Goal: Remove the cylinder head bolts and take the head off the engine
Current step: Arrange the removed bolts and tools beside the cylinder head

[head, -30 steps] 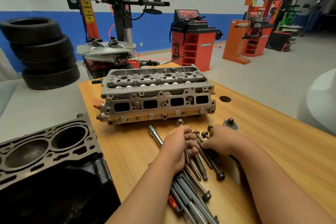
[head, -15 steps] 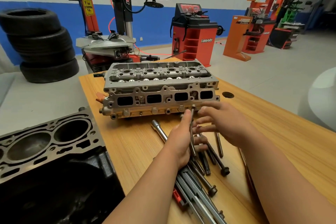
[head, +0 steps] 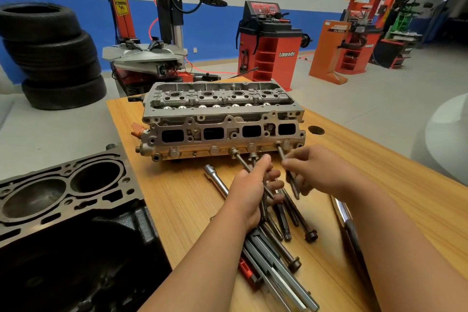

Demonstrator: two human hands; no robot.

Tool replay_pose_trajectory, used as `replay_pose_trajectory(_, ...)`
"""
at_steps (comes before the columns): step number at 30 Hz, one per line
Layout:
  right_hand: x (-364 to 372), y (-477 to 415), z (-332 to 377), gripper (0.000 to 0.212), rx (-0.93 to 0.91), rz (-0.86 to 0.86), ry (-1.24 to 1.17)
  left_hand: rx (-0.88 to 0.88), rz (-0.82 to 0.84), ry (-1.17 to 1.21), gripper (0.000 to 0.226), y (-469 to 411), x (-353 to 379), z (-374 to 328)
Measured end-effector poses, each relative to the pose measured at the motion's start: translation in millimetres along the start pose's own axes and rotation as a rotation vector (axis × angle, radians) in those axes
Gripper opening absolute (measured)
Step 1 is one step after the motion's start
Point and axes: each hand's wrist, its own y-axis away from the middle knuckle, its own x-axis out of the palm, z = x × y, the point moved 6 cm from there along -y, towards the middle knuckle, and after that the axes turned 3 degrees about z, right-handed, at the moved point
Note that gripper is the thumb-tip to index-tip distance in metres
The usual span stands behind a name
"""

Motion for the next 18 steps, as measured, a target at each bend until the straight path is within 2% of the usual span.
replay_pose_trajectory(2, -2, 7, 10, 0.020, -0.051, 0.008, 0.098, -0.012, 0.009, 0.016, 0.041, 1, 0, 0)
replay_pose_trajectory(4, -6, 10, 6, 0.018, 0.016, -0.031, 0.374, -0.015, -0.013, 0.065, 0.030, 2, -3, 0)
replay_pose_trajectory(7, 14, 17, -18, 0.023, 0.235, 0.241, 0.680, 0.015, -0.078, 0.079, 0.018, 0, -9, -1)
replay_pose_trajectory(9, 25, 21, -28, 0.027, 0.332, 0.363, 0.707, 0.033, -0.108, 0.108, 0.021, -1, -11, -3)
replay_pose_trajectory(14, 21, 20, -30, 0.021, 0.316, 0.373, 0.653, 0.013, -0.087, 0.201, 0.014, 3, -11, -3)
replay_pose_trajectory(16, 13, 17, -30, 0.021, 0.264, 0.301, 0.650, 0.012, -0.087, 0.192, 0.015, 3, -10, -3)
replay_pose_trajectory(18, -3, 15, -23, 0.014, 0.181, 0.137, 0.520, 0.010, -0.089, 0.188, 0.015, 4, -10, -4)
